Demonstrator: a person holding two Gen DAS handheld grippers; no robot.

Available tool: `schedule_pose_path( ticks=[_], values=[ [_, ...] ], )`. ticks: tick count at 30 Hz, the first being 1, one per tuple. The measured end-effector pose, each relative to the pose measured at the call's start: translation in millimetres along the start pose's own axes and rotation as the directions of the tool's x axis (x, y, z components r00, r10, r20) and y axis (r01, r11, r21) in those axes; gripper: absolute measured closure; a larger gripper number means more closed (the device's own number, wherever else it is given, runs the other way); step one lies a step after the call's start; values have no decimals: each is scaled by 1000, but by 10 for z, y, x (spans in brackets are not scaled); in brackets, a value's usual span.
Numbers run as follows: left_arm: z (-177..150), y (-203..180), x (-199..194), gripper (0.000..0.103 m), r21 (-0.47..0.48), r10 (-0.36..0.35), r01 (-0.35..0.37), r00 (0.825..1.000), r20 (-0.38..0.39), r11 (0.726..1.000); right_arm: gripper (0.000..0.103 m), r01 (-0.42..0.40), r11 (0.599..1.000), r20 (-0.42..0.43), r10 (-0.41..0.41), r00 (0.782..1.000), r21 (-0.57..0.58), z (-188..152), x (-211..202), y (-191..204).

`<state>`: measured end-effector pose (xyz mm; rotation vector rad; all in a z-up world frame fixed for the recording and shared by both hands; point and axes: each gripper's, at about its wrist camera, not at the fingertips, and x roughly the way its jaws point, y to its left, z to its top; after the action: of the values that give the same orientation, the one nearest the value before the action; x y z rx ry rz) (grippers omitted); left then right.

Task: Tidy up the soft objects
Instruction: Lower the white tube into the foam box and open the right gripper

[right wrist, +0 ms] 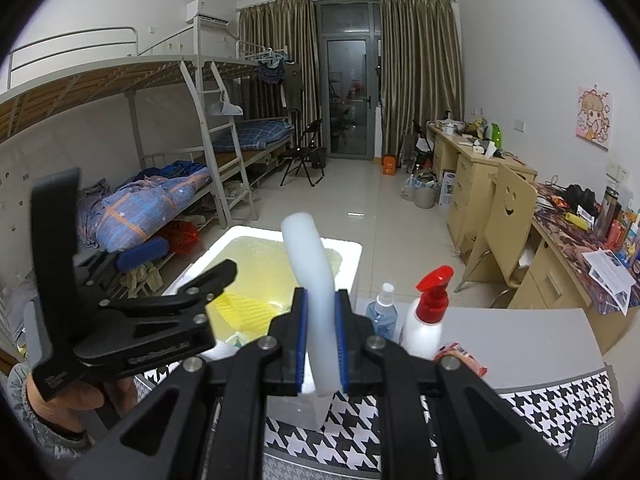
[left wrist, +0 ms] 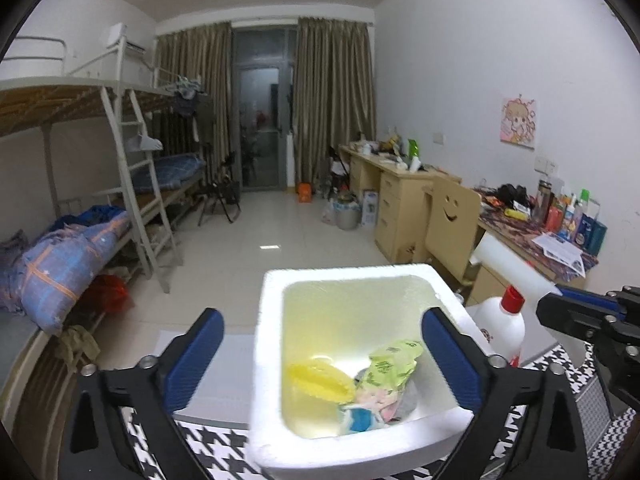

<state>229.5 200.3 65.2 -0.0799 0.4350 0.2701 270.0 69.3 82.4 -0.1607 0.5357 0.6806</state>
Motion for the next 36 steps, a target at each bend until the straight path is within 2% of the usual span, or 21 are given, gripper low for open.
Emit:
schedule_pose_path(
  ticks=[21, 29, 30, 31, 32, 34, 36],
  values=[
    [-106, 384, -388, 1, -68, 131, -129, 991, 22, 989, 85, -75, 997, -49, 74, 996, -8, 64, 345, 158],
    [-184, 494, -460, 1, -75, 143, -141, 990, 18, 987, 84, -74, 997, -86, 74, 994, 12, 90, 568, 186],
    [-189, 506, -464, 1, -76, 147, -145, 989, 17, 987, 82, -77, 997, -92, 78, 993, 17, 77, 584, 184],
    [-191, 517, -467, 1, -77, 149, -148, 989, 17, 986, 73, -84, 996, -100, 86, 991, 25, 70, 608, 182],
    [-194, 528, -466, 1, -78, 149, -148, 989, 16, 986, 69, -83, 996, -108, 86, 990, 32, 59, 626, 178],
    [-207, 541, -472, 1, -83, 149, -148, 989, 12, 986, 45, -79, 996, -123, 85, 989, 48, 47, 655, 157],
    [-215, 536, -479, 1, -81, 147, -146, 989, 9, 986, 35, -72, 996, -123, 79, 989, 56, 37, 638, 140]
  ],
)
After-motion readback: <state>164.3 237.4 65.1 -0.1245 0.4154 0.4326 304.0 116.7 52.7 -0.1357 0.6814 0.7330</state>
